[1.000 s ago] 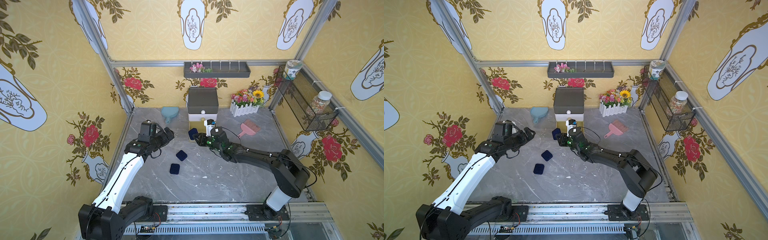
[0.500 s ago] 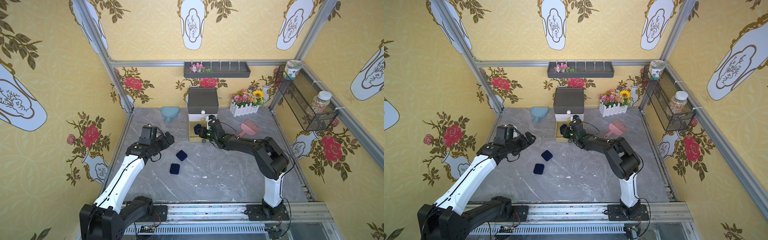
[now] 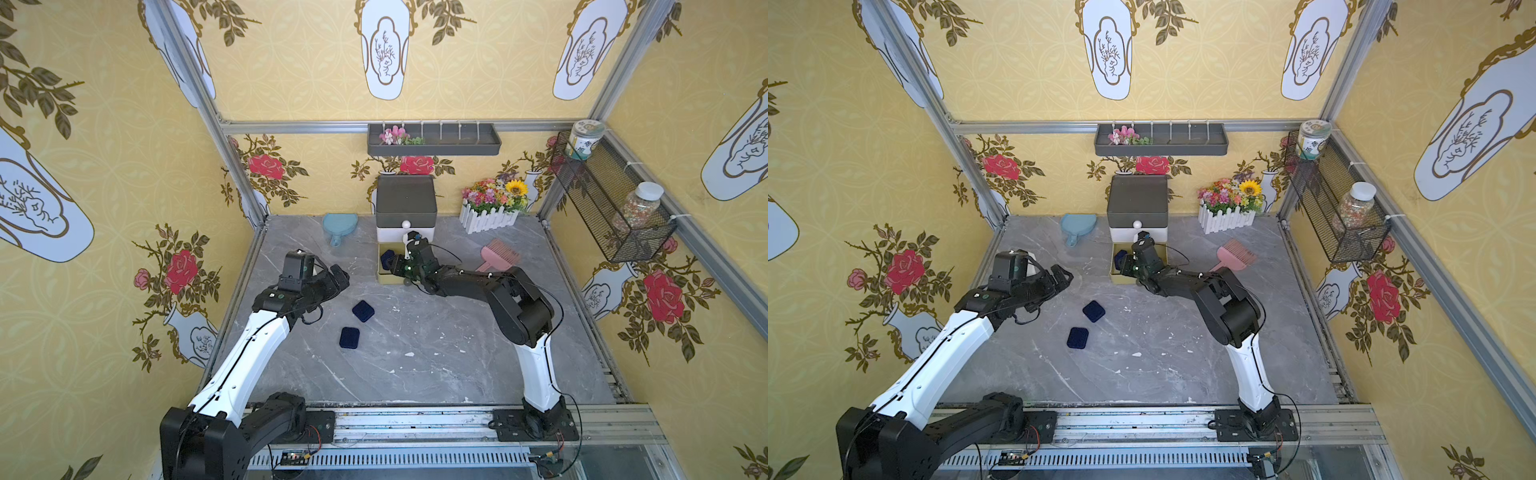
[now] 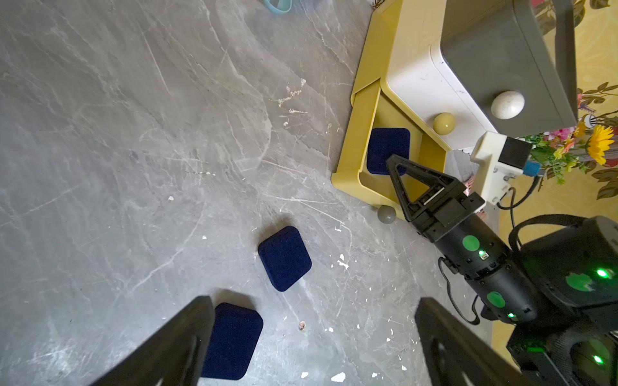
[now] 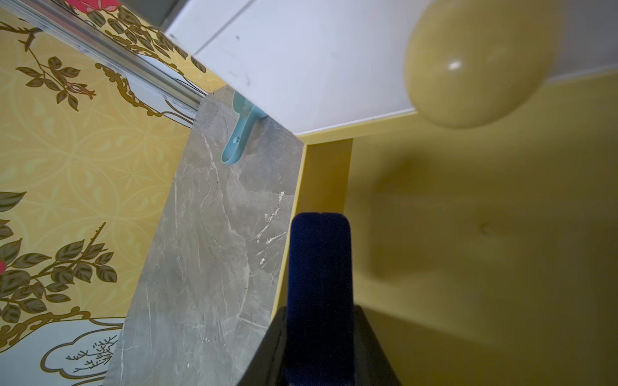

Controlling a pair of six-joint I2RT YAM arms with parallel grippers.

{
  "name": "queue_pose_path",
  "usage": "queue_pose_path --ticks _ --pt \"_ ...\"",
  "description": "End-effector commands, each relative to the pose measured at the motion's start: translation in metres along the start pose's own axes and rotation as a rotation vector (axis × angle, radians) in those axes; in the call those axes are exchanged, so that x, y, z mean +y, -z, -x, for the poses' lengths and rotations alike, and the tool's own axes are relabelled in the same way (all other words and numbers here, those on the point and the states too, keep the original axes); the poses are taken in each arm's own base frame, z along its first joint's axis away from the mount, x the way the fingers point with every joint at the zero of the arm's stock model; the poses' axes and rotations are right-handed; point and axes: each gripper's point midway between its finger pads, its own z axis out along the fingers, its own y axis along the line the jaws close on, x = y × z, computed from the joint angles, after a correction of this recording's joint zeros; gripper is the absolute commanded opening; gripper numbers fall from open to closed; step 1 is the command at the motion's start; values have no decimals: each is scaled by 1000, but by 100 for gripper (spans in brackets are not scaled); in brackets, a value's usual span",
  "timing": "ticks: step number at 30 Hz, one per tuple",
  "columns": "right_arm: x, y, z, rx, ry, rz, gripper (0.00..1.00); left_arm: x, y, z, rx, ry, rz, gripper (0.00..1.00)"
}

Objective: Place the brooch boxes into the drawer by color
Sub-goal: Place the brooch box in the drawer.

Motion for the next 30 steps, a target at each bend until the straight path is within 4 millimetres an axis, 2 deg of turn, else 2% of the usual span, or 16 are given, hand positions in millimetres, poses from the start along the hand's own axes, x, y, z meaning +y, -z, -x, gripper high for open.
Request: queue_pose_path --ticks 1,3,11,15,20,22,24,27,30 --pt "1 -6 7 -27 4 -2 27 0 -4 -1 5 -20 -7 100" --pt "-2 -8 6 -26 4 -17 30 1 -6 -2 7 -21 -5 100" --pt "-16 -12 3 -29 12 -68 54 2 -8 -3 7 -36 -7 100" --pt "-15 -8 7 -34 27 -82 59 4 -9 -3 10 -37 -1 100" --pt "-6 10 20 -65 65 -88 61 3 -8 -3 7 -39 -3 100" --pt "-1 16 22 -68 88 -83 54 3 -8 -2 7 -37 -5 100" --pt "8 21 21 -65 118 -73 42 2 -7 -2 5 -37 -7 100" --pt "22 23 14 -45 171 -56 19 0 -7 -1 3 -36 -10 100" --pt "22 17 6 -15 180 -64 0 -1 -5 0 1 -34 -16 100"
